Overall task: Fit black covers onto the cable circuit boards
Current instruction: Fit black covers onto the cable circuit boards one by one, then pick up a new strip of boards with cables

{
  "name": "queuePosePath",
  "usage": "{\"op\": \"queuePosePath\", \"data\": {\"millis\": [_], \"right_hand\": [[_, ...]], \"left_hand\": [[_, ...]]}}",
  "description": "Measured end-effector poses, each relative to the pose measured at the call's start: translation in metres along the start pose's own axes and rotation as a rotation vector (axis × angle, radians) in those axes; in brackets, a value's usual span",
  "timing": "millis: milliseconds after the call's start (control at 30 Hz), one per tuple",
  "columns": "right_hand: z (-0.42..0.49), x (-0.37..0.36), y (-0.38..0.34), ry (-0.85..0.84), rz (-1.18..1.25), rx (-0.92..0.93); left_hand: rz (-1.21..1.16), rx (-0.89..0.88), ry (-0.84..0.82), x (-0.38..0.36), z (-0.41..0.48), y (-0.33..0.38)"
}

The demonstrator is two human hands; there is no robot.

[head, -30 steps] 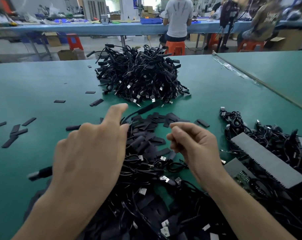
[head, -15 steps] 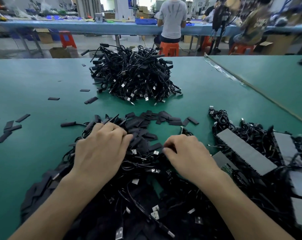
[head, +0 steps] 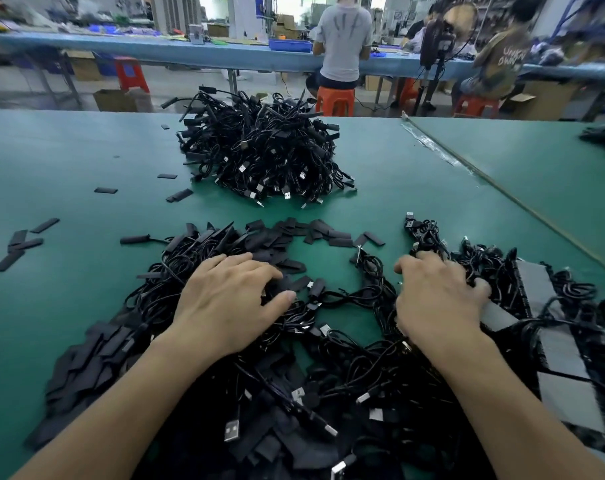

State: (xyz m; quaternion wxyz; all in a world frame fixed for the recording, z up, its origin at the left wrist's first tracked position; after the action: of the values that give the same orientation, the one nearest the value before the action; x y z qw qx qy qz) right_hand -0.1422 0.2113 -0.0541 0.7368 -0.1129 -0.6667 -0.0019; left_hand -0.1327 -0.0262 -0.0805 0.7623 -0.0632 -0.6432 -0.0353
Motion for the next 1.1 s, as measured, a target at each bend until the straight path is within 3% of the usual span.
{"op": "queuePosePath", "data": {"millis": [267, 567, 733, 867, 1100], "right_hand": [[0.005, -0.011, -0.026, -0.013, 0.002, 0.125], [0.013, 0.029, -0.024, 0.334, 0.275, 0.125], [0.014, 0.037, -0.023, 0.372, 0.332, 0.129], [0.001, 0.038, -0.04, 0.434, 0.342, 0.393], [0.002, 0.036, -0.064, 0.223, 0.503, 0.795]], "left_hand": [[-0.02, 0.028, 0.027, 0.0, 0.005, -0.002], [-0.029, 0.032, 0.044, 0.001, 0.006, -0.002], [-0.038, 0.029, 0.072, 0.003, 0.004, -0.001], [-0.059, 0.035, 0.08, 0.006, 0.005, -0.001], [-0.247, 0.02, 0.174, 0.021, 0.001, 0.002]]}}
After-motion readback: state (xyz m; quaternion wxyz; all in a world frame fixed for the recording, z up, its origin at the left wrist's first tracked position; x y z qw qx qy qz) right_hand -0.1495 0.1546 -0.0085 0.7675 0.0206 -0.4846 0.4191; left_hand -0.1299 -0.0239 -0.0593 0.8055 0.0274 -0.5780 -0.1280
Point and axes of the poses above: each hand's wrist, its own z-axis towards the middle knuckle, its own x-axis out of the back of the hand, y = z × x, the point moved 6 cm from there along z, towards the middle knuckle, and after that the axes turned 6 degrees about z, right-handed, at the moved point
